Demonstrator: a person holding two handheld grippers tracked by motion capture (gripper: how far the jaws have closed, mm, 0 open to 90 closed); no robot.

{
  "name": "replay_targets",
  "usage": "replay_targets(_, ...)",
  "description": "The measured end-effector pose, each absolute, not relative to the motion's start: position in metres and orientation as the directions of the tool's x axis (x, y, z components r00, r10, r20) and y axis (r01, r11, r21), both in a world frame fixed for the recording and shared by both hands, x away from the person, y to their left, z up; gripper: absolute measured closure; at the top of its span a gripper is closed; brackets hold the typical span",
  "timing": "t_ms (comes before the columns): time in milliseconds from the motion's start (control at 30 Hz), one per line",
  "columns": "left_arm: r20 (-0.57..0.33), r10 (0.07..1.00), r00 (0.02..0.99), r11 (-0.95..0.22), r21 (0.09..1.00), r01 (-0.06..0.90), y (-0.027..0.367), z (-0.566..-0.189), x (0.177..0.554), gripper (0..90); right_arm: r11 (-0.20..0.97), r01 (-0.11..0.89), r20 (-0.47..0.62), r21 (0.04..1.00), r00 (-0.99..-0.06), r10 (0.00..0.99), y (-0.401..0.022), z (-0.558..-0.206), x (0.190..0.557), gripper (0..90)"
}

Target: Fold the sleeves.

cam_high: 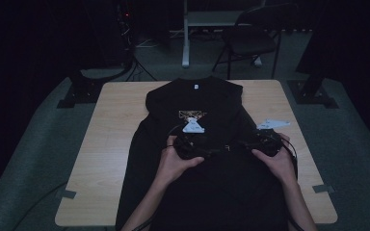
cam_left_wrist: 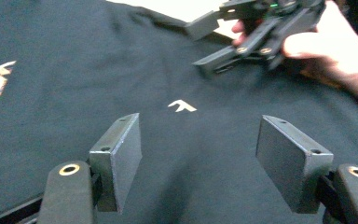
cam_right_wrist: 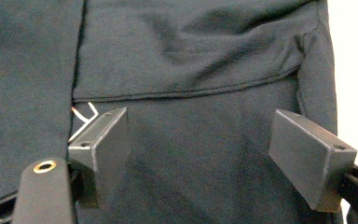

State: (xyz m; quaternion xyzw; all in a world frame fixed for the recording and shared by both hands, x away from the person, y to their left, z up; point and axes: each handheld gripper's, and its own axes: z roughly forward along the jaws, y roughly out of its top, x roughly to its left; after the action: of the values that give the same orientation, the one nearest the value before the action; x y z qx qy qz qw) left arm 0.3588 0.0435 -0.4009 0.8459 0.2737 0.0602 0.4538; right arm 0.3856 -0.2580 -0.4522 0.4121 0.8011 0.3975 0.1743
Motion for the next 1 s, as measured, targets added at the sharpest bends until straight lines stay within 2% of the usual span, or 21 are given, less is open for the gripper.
replay_targets(233, -0.134, 0.591, 0.795, -0.416, 0.794, 0.443, 0.076, -0.406, 0.369, 32.1, 0.347, 0.523, 0.048, 0.778, -0.601, 0.798, -0.258, -0.452, 0.386, 20.4)
replay_targets(667, -0.169, 0.739, 0.653, -0.295, 0.789, 0.538, 0.16, -0.416, 0.382, 32.0, 0.362, 0.529, 0.041, 0.768, -0.605, 0.795, -0.255, -0.453, 0.386, 20.4)
replay_targets(1000, -0.193, 0.78, 0.595, -0.251, 0.775, 0.58, 0.187, -0.429, 0.384, 32.0, 0.362, 0.531, 0.043, 0.766, -0.604, 0.796, -0.255, -0.453, 0.386, 20.4)
